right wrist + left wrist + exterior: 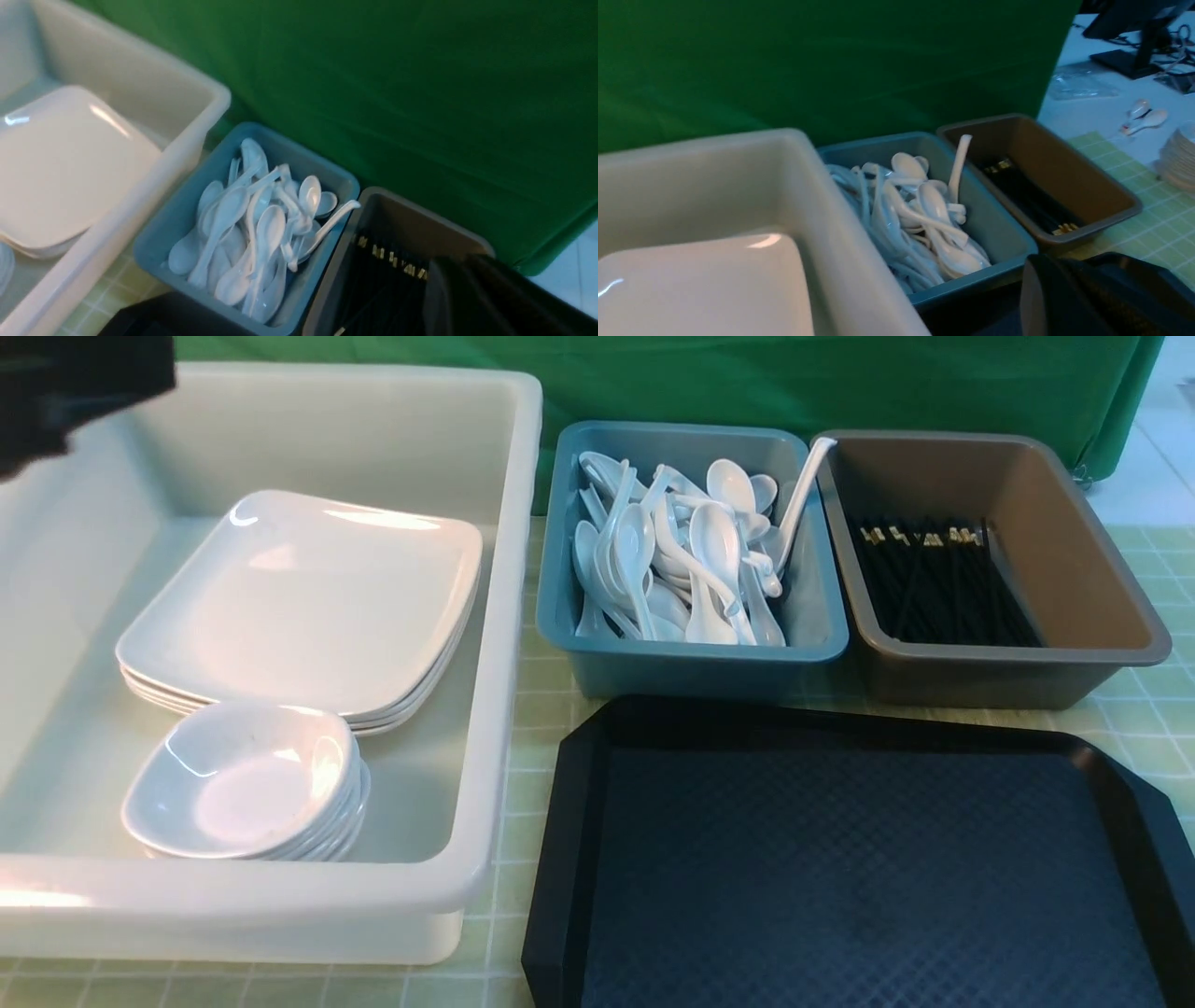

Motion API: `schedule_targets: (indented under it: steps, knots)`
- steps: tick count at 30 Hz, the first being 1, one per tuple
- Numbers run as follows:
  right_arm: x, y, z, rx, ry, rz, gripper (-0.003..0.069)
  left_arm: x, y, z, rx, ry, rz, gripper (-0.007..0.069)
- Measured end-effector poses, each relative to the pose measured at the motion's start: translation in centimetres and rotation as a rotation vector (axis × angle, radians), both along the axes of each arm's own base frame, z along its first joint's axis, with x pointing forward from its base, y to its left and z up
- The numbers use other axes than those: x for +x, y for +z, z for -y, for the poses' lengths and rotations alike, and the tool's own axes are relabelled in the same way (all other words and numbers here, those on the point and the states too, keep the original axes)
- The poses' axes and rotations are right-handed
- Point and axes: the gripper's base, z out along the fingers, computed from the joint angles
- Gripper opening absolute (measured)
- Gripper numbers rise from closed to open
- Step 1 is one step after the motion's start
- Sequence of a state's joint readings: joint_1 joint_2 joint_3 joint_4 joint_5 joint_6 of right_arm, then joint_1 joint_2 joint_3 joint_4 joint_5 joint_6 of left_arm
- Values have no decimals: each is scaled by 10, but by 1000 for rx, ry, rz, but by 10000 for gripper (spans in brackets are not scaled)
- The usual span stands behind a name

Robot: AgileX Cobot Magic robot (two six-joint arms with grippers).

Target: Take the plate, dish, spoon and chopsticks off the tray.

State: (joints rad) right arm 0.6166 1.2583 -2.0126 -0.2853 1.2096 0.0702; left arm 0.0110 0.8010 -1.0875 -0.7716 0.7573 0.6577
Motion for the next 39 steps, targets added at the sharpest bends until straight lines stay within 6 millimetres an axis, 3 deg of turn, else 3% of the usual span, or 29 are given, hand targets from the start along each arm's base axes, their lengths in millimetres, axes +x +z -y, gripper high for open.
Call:
schedule_targets:
  steps: [4, 8, 11, 12, 13, 15, 17, 18, 23, 29, 39]
  knots:
    - [-51, 0, 38, 70, -27, 60, 21, -35, 4, 1, 56, -23, 29, -18]
    - [-91, -22, 66, 114, -20, 134, 21, -57, 3, 1, 94, -22, 47, -18]
    - [-121, -70, 84, 182, 10, 212, 21, -68, 0, 1, 81, -18, 58, -18]
    - [-122, -73, 85, 189, 13, 218, 21, -69, 0, 1, 79, -18, 59, -18]
    - [-134, -98, 90, 235, 41, 290, 21, -70, -5, 1, 68, -18, 44, -18]
    - [-145, -128, 93, 290, 93, 408, 21, -69, -11, 1, 54, -20, 19, -18]
    - [-148, -143, 92, 320, 125, 474, 21, -67, -18, 2, 49, -24, -5, -18]
    - [-154, -166, 89, 383, 190, 610, 25, -65, -26, 2, 41, -30, -38, -18]
    - [-159, -213, 80, 467, 300, 799, 56, -57, -54, 3, 30, -36, -135, -18]
    - [-158, -228, 78, 468, 309, 798, 139, -53, -78, 4, 19, -60, -238, -18]
    - [-151, -239, 78, 409, 268, 684, 181, -50, -75, 2, 7, -29, -200, -17]
